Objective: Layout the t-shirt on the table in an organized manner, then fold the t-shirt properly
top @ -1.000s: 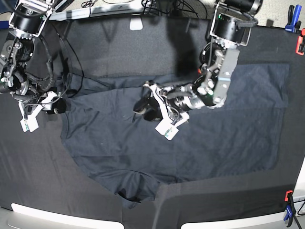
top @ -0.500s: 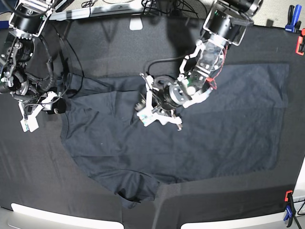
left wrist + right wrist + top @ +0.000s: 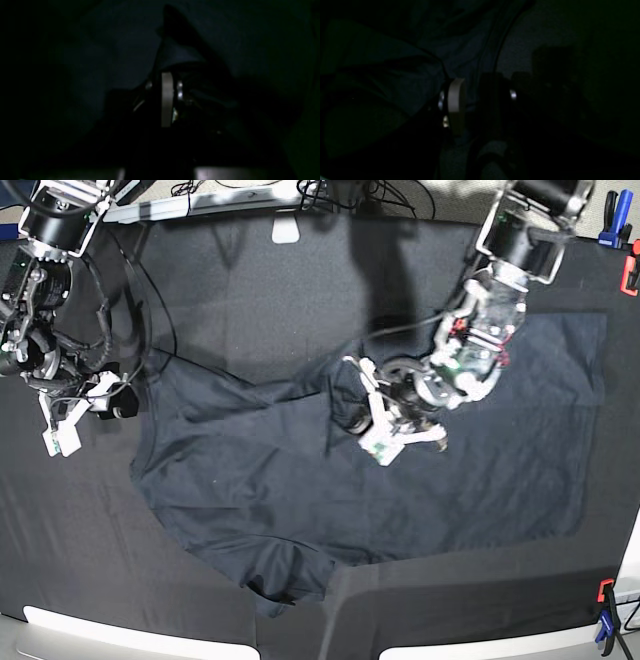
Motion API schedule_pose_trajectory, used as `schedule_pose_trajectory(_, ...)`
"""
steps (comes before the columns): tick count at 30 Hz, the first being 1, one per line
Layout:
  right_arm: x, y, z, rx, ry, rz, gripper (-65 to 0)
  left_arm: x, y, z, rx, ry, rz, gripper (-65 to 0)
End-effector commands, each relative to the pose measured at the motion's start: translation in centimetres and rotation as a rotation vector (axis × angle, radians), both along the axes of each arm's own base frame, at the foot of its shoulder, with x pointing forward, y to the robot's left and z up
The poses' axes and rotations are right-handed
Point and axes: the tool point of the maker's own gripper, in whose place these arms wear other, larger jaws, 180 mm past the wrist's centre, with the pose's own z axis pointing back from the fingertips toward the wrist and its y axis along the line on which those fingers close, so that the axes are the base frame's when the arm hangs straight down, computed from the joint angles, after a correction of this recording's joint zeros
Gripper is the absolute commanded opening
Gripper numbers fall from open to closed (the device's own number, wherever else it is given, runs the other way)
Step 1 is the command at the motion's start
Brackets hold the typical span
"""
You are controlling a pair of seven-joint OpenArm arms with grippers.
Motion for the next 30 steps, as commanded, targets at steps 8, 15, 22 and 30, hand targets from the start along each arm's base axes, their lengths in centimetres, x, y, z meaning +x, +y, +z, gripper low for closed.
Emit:
schedule_pose_trajectory(8,1.3,1.9,3.5,0.142,-0.103,0.045,-43.4,0.9,-0.6,1.6,-0.045,-0.026,0.003,-46.4)
schedule_pose_trajectory(15,1.5,3.9,7.2,0.139,-0.183,0.131,-43.4,0.9,-0.6,1.6,-0.043,-0.027,0.002,-46.4)
schedule_pose_trajectory(22,-0.5,1.5,3.7,-0.021,-0.049,0.09,-43.4,0.9,-0.6,1.6,-0.043,-0.027,0.002,-46.4)
schedule_pose_trajectory(30,-3.3,-0.3,-1.0,-0.047,0.116,0.042,-43.4,0.9,-0.5,1.6,-0.042,-0.027,0.002,-46.4)
